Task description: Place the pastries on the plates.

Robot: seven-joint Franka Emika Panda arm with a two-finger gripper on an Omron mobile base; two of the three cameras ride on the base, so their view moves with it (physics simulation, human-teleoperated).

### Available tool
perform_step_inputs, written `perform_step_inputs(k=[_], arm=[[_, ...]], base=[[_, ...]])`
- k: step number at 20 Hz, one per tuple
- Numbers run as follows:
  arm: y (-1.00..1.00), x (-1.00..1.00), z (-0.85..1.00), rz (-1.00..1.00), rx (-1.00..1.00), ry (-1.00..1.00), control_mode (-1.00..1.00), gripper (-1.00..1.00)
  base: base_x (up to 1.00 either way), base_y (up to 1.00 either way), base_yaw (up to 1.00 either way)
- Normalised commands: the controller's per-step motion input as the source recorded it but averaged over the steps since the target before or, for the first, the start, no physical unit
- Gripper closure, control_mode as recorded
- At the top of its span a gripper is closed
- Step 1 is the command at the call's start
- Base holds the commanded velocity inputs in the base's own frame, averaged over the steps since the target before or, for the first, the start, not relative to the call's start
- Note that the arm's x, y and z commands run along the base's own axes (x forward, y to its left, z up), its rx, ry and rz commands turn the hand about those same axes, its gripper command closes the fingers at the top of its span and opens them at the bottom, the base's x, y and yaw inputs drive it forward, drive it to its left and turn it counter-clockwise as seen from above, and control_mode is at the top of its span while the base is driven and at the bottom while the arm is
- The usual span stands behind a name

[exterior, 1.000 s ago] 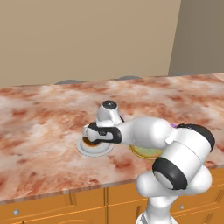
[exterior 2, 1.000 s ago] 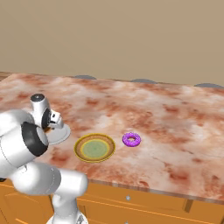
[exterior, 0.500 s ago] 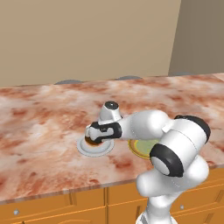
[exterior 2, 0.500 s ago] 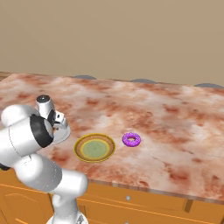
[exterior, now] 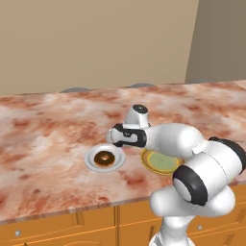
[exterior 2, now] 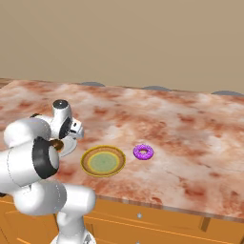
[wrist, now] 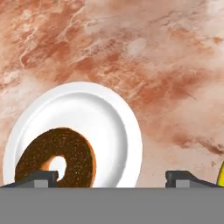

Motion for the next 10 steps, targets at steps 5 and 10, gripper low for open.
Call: perform_step_inputs(k=[5,10], arm=[[-0.96,0.0,0.85,-0.14,-0.15,-0.07,-1.0,-1.0],[-1.0,-0.01,0.42,-0.12,-0.32,-0.03,-1.0,-1.0]], base=[[0.0,0.0,0.0],[0.0,0.0,0.0]])
